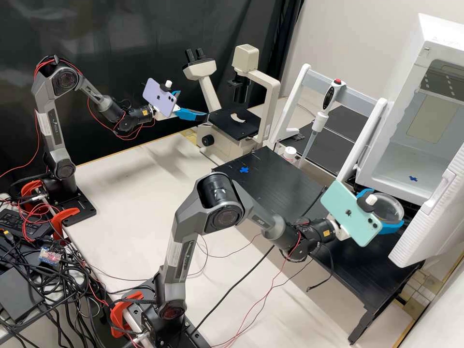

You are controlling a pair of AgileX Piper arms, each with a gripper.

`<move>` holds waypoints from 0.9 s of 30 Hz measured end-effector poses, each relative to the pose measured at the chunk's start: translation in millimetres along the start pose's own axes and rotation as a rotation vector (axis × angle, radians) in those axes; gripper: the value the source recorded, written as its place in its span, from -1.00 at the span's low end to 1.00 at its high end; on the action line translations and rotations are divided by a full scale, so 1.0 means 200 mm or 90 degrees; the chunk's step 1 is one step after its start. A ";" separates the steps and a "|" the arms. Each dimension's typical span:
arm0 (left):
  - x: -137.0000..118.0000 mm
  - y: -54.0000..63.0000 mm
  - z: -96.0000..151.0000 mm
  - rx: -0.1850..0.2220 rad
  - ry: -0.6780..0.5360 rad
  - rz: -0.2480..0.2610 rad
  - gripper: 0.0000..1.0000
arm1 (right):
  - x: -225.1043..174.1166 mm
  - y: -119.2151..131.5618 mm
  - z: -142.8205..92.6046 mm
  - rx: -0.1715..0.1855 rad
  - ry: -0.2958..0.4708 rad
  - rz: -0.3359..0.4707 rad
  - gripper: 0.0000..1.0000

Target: Move the petri dish to the incubator

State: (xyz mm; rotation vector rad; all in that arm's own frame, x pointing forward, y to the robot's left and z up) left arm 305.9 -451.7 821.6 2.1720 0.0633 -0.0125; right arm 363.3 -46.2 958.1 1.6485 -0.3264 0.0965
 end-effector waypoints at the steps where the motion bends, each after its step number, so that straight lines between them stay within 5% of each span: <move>1: 0.00 0.00 0.00 0.000 0.000 0.000 1.00 | 0.04 0.00 -0.01 0.003 -0.004 0.000 -1.00; 14: 0.00 0.00 0.00 0.000 0.000 0.000 1.00 | 0.41 0.02 -0.13 -0.011 -0.020 -0.019 -1.00; 18: 0.00 0.00 0.00 0.000 0.000 0.000 1.00 | 0.52 0.02 -0.16 -0.001 -0.018 -0.011 -1.00; 27: 0.00 0.00 0.00 0.000 0.000 0.000 1.00 | 0.74 -0.09 -0.20 -0.026 -0.031 -0.044 -1.00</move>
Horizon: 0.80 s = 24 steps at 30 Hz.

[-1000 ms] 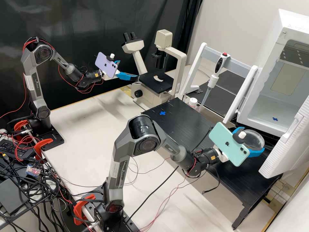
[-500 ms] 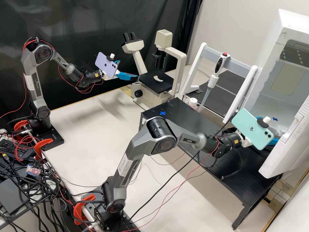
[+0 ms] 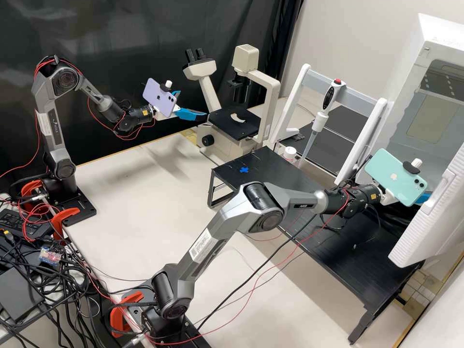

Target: Move the petri dish to the incubator

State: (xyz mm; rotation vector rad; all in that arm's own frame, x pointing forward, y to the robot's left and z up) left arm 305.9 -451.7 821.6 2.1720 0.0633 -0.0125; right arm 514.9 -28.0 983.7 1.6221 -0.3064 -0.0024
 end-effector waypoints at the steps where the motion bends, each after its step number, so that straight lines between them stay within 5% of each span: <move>1: 0.00 0.00 0.00 0.000 0.000 0.000 1.00 | 0.01 -0.01 0.00 -0.001 -0.001 -0.002 -1.00; 13: 0.00 0.00 0.00 0.000 0.000 0.000 1.00 | 0.18 -0.08 -0.04 -0.043 0.015 -0.018 -1.00; 14: 0.00 0.00 0.00 0.000 0.000 0.000 1.00 | 0.18 -0.09 -0.04 -0.044 0.015 -0.019 1.00; 24: 0.00 0.00 0.00 0.000 0.000 0.000 1.00 | 0.18 -0.11 -0.01 -0.047 0.007 -0.026 1.00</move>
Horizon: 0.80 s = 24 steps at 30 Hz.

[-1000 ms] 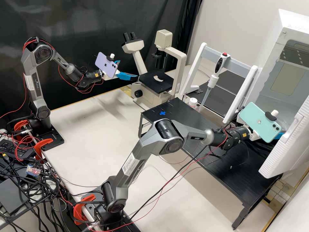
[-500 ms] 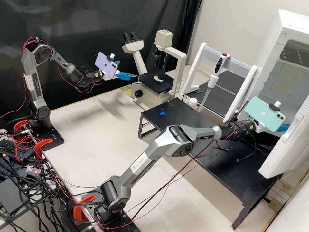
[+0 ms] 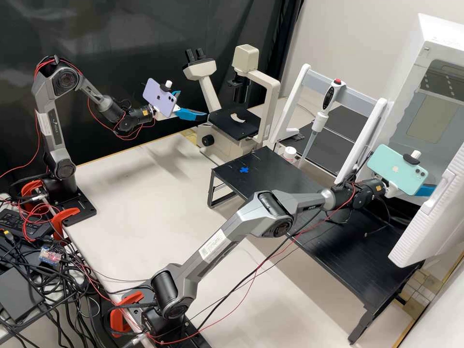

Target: Move the petri dish to the incubator

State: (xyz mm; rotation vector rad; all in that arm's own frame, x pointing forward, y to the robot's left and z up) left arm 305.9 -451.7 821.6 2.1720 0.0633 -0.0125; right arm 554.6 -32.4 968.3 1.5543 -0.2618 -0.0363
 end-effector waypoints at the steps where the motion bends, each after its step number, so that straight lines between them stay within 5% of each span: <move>1: 0.00 0.00 0.00 0.000 0.000 0.000 1.00 | 0.00 -0.02 0.02 0.012 0.000 -0.001 1.00; 6: 0.00 0.00 0.00 0.000 0.000 0.000 1.00 | -0.06 -0.02 0.04 0.025 0.002 0.009 1.00; 11: 0.00 0.00 0.00 0.000 0.000 0.000 1.00 | -0.17 0.03 0.07 0.006 0.007 0.026 1.00; 24: 0.00 0.00 0.00 0.000 0.000 0.000 1.00 | -0.60 0.13 0.21 0.035 0.007 0.076 1.00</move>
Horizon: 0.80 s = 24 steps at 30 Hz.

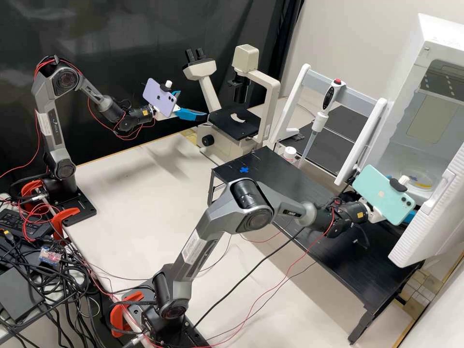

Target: Move the petri dish to the incubator

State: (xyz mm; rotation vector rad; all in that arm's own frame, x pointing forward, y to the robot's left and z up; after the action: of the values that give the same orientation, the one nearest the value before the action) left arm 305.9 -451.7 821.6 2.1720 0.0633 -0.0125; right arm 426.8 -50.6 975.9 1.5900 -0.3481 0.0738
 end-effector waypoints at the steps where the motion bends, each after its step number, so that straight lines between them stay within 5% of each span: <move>1: 0.00 0.00 0.00 0.000 0.000 0.000 1.00 | -0.05 0.01 0.01 0.003 0.006 0.004 1.00; 12: 0.00 0.00 0.00 0.000 0.000 0.000 1.00 | -0.56 -0.05 -0.05 0.017 0.100 0.021 1.00; 21: 0.00 0.00 0.00 0.000 0.000 0.000 1.00 | -0.93 -0.27 -0.17 0.005 0.141 0.004 1.00; 24: 0.00 0.00 0.00 0.000 0.000 0.000 1.00 | -1.03 -0.33 -0.18 0.022 0.138 -0.012 1.00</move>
State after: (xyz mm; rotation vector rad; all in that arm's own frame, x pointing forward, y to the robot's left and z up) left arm 305.9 -451.7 821.6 2.1720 0.0633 -0.0125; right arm 254.9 21.9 860.9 1.6012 -0.1637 0.2358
